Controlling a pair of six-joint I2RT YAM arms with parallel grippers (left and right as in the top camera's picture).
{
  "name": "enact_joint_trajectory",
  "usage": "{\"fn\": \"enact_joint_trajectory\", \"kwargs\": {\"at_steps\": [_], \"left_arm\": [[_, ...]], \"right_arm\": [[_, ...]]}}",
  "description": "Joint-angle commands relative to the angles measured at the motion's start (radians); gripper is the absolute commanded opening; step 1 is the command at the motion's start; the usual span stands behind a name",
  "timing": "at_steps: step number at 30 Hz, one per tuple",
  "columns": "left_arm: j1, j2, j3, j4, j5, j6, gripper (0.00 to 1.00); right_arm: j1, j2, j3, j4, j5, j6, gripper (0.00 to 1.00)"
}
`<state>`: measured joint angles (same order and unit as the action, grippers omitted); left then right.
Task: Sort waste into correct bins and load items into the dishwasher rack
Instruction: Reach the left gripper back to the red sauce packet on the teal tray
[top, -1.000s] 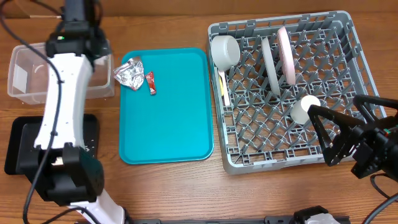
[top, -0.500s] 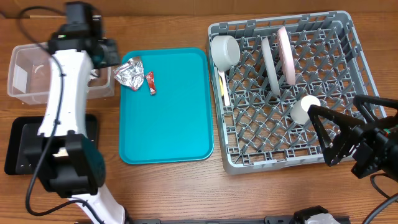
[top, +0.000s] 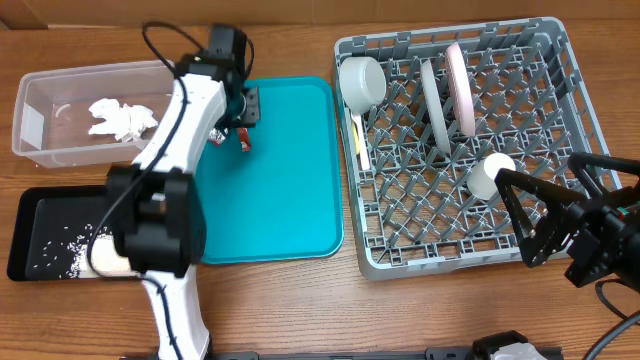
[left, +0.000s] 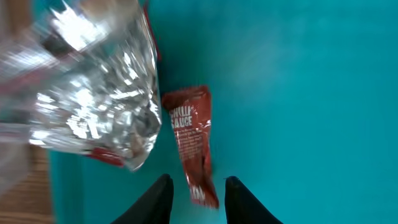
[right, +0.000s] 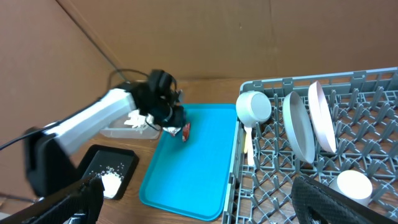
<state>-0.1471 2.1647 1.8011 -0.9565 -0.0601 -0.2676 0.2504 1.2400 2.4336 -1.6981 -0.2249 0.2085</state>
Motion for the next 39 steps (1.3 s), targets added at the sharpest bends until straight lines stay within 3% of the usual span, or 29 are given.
{"fn": "enact_joint_trajectory", "kwargs": {"at_steps": [1, 9, 13, 25, 30, 34, 39], "left_arm": [[0.006, 0.032, -0.006, 0.01, 0.035, -0.093, 0.35], [0.003, 0.066, -0.006, 0.048, 0.024, -0.116, 0.44], [0.003, 0.094, -0.006, 0.08, 0.027, -0.116, 0.56], [0.003, 0.116, -0.006, 0.095, 0.026, -0.129, 0.35], [0.003, 0.117, -0.006, 0.094, 0.029, -0.129, 0.06], [0.003, 0.105, 0.011, 0.064, 0.072, -0.092, 0.04], [0.004, 0.05, 0.133, -0.092, 0.076, -0.092, 0.04]], "right_arm": [[0.004, -0.002, 0.002, 0.005, 0.008, 0.002, 1.0], [0.004, -0.002, 0.002, 0.005, 0.008, 0.002, 1.0], [0.004, -0.002, 0.002, 0.005, 0.008, 0.002, 1.0], [0.004, -0.002, 0.002, 0.005, 0.008, 0.002, 1.0], [0.004, -0.002, 0.002, 0.005, 0.008, 0.002, 1.0], [0.004, -0.002, 0.002, 0.005, 0.008, 0.002, 1.0], [0.004, -0.001, 0.002, 0.005, 0.008, 0.002, 1.0]]}}
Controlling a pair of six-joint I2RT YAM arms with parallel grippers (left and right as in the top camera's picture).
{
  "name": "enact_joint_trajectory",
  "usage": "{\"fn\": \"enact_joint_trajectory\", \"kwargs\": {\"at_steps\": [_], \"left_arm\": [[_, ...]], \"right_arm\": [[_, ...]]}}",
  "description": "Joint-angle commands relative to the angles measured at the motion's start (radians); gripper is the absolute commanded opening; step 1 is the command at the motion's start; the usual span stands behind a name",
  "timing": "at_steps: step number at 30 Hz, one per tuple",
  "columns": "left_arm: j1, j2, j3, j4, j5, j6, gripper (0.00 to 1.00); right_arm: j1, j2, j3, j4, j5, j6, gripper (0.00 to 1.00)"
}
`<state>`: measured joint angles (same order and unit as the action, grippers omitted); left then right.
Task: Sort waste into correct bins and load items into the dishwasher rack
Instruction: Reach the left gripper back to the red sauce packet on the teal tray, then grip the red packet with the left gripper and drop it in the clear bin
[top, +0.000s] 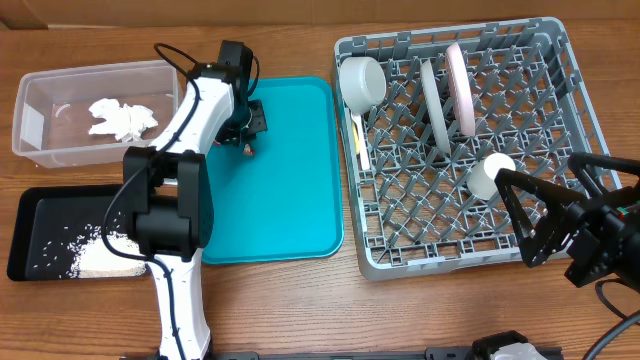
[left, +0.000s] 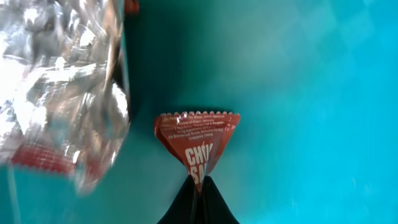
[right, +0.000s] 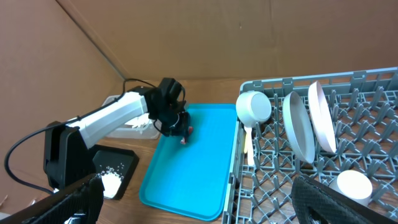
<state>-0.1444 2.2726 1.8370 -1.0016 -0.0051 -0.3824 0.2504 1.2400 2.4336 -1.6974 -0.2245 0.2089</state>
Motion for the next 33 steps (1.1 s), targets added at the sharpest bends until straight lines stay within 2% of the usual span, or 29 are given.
{"fn": "enact_joint_trajectory", "kwargs": {"at_steps": [1, 3, 6, 10, 14, 18, 19, 21, 22, 24, 25, 27, 33], "left_arm": [[0.002, -0.078, 0.137, -0.091, 0.016, 0.024, 0.04], [0.002, -0.113, 0.209, -0.163, -0.025, 0.029, 0.04], [0.011, -0.177, 0.303, -0.246, -0.175, 0.044, 0.04], [0.052, -0.233, 0.323, -0.261, -0.33, 0.047, 0.04], [0.137, -0.222, 0.305, -0.25, -0.334, 0.068, 0.04], [0.217, -0.169, 0.267, -0.198, -0.249, 0.072, 0.05], [0.227, -0.152, 0.267, -0.198, -0.245, 0.072, 0.07], [0.245, -0.123, 0.267, -0.202, -0.23, 0.072, 0.25], [0.25, -0.118, 0.267, -0.21, -0.23, 0.072, 0.29], [0.256, -0.121, 0.268, -0.222, -0.227, 0.072, 0.49], [0.256, -0.127, 0.272, -0.228, -0.218, 0.072, 0.53], [0.253, -0.138, 0.282, -0.242, -0.186, 0.072, 0.56], [0.19, -0.143, 0.278, -0.252, -0.099, 0.103, 0.55]], "right_arm": [[0.004, -0.001, 0.002, 0.004, 0.007, 0.002, 1.0], [0.004, -0.001, 0.002, 0.004, 0.007, 0.002, 1.0], [0.004, -0.001, 0.002, 0.004, 0.007, 0.002, 1.0], [0.004, -0.001, 0.002, 0.004, 0.007, 0.002, 1.0], [0.004, -0.001, 0.002, 0.004, 0.007, 0.002, 1.0], [0.004, -0.001, 0.002, 0.004, 0.007, 0.001, 1.0], [0.004, -0.001, 0.002, 0.004, 0.007, 0.002, 1.0], [0.004, -0.001, 0.002, 0.004, 0.007, 0.001, 1.0], [0.004, -0.001, 0.002, 0.004, 0.007, 0.001, 1.0], [0.004, -0.001, 0.002, 0.004, 0.007, 0.001, 1.0], [0.004, -0.001, 0.002, 0.004, 0.007, 0.001, 1.0], [0.004, -0.001, 0.002, 0.004, 0.007, 0.001, 1.0], [0.004, -0.001, 0.002, 0.004, 0.007, 0.002, 1.0]]}}
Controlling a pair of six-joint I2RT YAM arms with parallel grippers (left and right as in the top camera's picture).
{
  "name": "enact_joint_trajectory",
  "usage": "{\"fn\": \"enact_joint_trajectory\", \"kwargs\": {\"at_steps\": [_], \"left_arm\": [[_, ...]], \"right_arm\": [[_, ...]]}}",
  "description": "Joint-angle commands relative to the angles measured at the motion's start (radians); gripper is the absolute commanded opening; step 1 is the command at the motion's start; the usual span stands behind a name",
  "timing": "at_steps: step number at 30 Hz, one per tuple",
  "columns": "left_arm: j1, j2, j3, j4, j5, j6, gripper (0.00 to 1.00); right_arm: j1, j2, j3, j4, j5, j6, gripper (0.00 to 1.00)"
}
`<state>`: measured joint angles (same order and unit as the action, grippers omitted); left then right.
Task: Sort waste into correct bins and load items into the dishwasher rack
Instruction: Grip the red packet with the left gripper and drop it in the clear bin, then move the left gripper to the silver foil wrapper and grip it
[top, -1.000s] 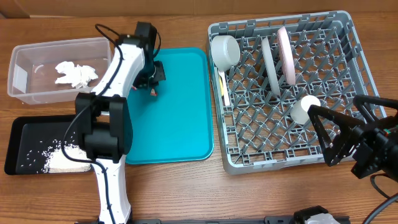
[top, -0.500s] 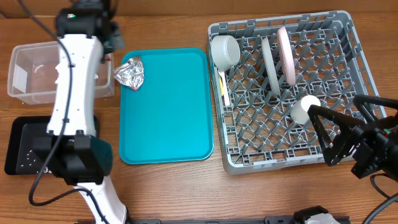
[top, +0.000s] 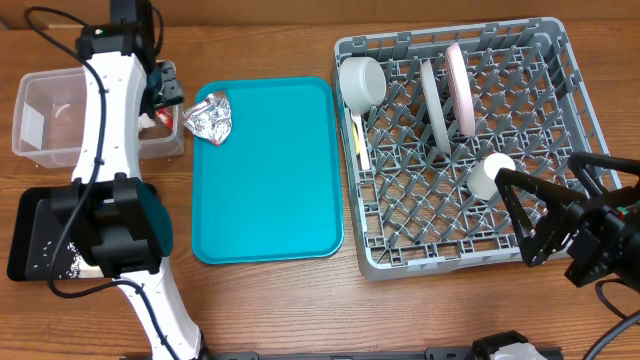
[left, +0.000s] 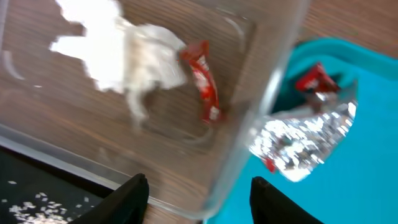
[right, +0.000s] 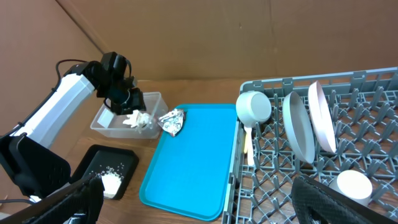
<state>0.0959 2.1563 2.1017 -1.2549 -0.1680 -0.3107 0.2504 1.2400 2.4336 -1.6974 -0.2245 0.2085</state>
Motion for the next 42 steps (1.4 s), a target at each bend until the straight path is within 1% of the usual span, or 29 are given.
{"fn": "enact_joint_trajectory", "kwargs": {"at_steps": [1, 3, 6, 11, 13, 14, 15, 17, 22, 23, 27, 29, 30, 31, 32, 33, 39, 42], "left_arm": [[-0.068, -0.023, 0.01, 0.009, 0.059, 0.05, 0.55], [-0.103, -0.008, 0.008, 0.029, 0.051, 0.08, 0.56], [-0.146, 0.016, 0.008, 0.048, 0.021, 0.087, 0.56], [-0.218, 0.089, 0.007, 0.051, -0.109, 0.086, 0.55], [-0.24, 0.13, 0.007, 0.055, -0.19, 0.057, 0.56], [-0.253, 0.166, 0.007, 0.055, -0.249, 0.022, 0.57], [-0.255, 0.185, 0.007, 0.054, -0.274, -0.003, 0.57], [-0.254, 0.217, 0.007, 0.066, -0.277, -0.023, 0.57], [-0.254, 0.263, 0.007, 0.112, -0.277, -0.018, 0.55], [-0.254, 0.273, 0.008, 0.118, -0.277, -0.018, 0.51], [-0.254, 0.296, 0.008, 0.129, -0.27, -0.018, 0.43], [-0.254, 0.308, 0.007, 0.131, -0.251, -0.018, 0.33], [-0.254, 0.312, 0.008, 0.129, -0.241, -0.018, 0.23], [-0.254, 0.313, 0.007, 0.129, -0.233, -0.018, 0.16], [-0.258, 0.312, 0.008, 0.126, -0.231, -0.018, 0.06], [-0.261, 0.311, 0.008, 0.121, -0.232, -0.018, 0.04], [-0.27, 0.301, 0.009, 0.071, -0.235, -0.019, 0.04], [-0.276, 0.291, 0.009, 0.026, -0.258, -0.05, 0.04]], "right_arm": [[0.004, -0.001, 0.002, 0.004, 0.007, 0.002, 1.0], [0.004, -0.001, 0.002, 0.004, 0.007, 0.002, 1.0], [0.004, -0.001, 0.002, 0.004, 0.007, 0.002, 1.0], [0.004, -0.001, 0.002, 0.004, 0.007, 0.002, 1.0], [0.004, -0.001, 0.002, 0.004, 0.007, 0.002, 1.0], [0.004, -0.001, 0.002, 0.004, 0.007, 0.002, 1.0], [0.004, -0.001, 0.002, 0.004, 0.007, 0.002, 1.0], [0.004, -0.001, 0.002, 0.004, 0.007, 0.002, 1.0], [0.004, -0.001, 0.002, 0.004, 0.007, 0.002, 1.0], [0.004, -0.001, 0.002, 0.004, 0.007, 0.002, 1.0], [0.004, -0.001, 0.002, 0.004, 0.007, 0.002, 1.0], [0.004, -0.001, 0.002, 0.004, 0.007, 0.002, 1.0], [0.004, -0.001, 0.002, 0.004, 0.007, 0.002, 1.0], [0.004, -0.001, 0.002, 0.004, 0.007, 0.002, 1.0], [0.004, -0.001, 0.002, 0.004, 0.007, 0.002, 1.0], [0.004, -0.001, 0.002, 0.004, 0.007, 0.002, 1.0], [0.004, -0.001, 0.002, 0.004, 0.007, 0.002, 1.0], [0.004, -0.001, 0.002, 0.004, 0.007, 0.002, 1.0]]}}
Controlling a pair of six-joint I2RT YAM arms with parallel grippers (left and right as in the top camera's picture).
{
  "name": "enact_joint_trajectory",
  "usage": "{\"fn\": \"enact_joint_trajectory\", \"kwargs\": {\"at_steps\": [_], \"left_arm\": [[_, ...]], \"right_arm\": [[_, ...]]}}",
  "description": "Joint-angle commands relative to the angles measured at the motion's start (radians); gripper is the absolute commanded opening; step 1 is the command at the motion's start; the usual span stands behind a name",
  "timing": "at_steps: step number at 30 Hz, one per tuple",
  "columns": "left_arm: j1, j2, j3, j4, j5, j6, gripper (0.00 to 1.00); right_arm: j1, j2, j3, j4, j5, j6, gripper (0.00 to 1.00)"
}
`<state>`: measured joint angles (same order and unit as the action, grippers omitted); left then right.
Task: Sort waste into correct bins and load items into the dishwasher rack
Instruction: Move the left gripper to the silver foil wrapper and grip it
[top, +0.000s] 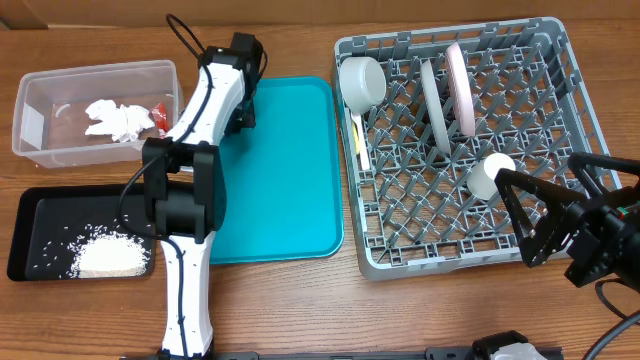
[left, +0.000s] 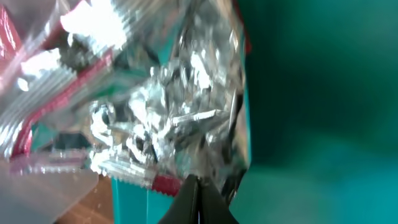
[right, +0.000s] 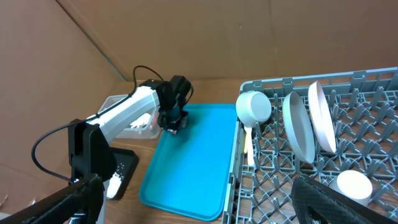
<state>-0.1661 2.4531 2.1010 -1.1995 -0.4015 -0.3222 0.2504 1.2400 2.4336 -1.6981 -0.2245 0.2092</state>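
Note:
A crumpled silver foil wrapper (left: 168, 118) with red edges lies at the far left corner of the teal tray (top: 280, 190). My left gripper (left: 196, 199) is shut, its tips pinching the wrapper's lower edge. In the overhead view the left gripper (top: 242, 108) and arm hide the wrapper. A red sauce packet (top: 160, 113) and a white tissue (top: 115, 118) lie in the clear bin (top: 95, 70). My right gripper (top: 535, 166) stands open over the near right of the dishwasher rack (top: 450, 262), holding nothing.
The rack holds a white mug (top: 361, 82), a yellow utensil (top: 358, 140), a white plate (top: 433, 100), a pink plate (top: 461, 85) and a small cup (top: 490, 175). A black tray (top: 40, 210) with white grains sits at the near left.
My left gripper was open above the clear bin, with the red packet lying in it. Now it is back at the tray's far left corner, shut on the foil wrapper.
My left gripper hung open over the red sauce packet on the tray, beside the foil wrapper. Then it was shut on the packet. Then it was open over the clear bin with the packet inside. Now it pinches the foil wrapper. The right arm stayed still.

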Motion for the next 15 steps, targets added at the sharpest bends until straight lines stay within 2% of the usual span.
{"fn": "enact_joint_trajectory", "kwargs": {"at_steps": [1, 7, 13, 14, 15], "left_arm": [[-0.018, -0.01, 0.01, -0.046, -0.039, -0.054, 0.04], [-0.045, -0.056, 0.01, -0.082, -0.081, -0.068, 0.04], [-0.068, -0.062, 0.01, -0.019, -0.098, -0.068, 0.04], [-0.069, -0.062, 0.01, -0.011, -0.102, -0.068, 0.06], [-0.072, -0.062, 0.01, 0.005, -0.109, -0.066, 0.15]], "right_arm": [[0.004, -0.001, 0.002, 0.005, 0.007, 0.001, 1.0], [0.004, -0.001, 0.002, 0.005, 0.007, 0.001, 1.0], [0.004, -0.001, 0.002, 0.005, 0.007, 0.001, 1.0], [0.004, -0.001, 0.002, 0.005, 0.007, 0.001, 1.0], [0.004, -0.001, 0.002, 0.005, 0.007, 0.001, 1.0]]}}
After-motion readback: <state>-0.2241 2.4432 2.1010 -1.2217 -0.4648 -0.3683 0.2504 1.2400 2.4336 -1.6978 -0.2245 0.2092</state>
